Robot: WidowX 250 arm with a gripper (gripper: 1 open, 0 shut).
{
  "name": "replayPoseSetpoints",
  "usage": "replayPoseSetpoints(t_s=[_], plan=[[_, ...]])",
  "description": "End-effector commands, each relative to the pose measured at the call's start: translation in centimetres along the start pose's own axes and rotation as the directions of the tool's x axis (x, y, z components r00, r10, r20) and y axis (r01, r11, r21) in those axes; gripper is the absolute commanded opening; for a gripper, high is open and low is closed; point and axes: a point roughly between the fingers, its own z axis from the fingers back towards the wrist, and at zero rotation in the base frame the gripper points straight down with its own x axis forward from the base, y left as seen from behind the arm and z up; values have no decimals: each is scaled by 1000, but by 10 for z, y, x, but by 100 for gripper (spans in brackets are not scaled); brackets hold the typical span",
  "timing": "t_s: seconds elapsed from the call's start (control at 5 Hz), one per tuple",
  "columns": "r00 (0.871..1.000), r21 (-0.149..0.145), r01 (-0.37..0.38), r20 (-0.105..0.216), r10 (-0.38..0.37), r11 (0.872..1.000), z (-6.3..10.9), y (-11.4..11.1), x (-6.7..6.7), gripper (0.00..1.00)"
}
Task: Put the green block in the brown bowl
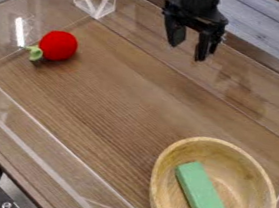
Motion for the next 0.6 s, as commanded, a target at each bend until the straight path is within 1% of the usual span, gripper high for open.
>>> replayPoseSetpoints(t_s=[0.0, 0.2, 0.4], plan=[[998, 12, -31, 53, 30, 999, 2, 2, 7, 100], [997, 10, -53, 57, 52, 999, -7, -1, 2, 100], [998, -3, -15, 65, 15, 1000, 4, -4, 3, 100]])
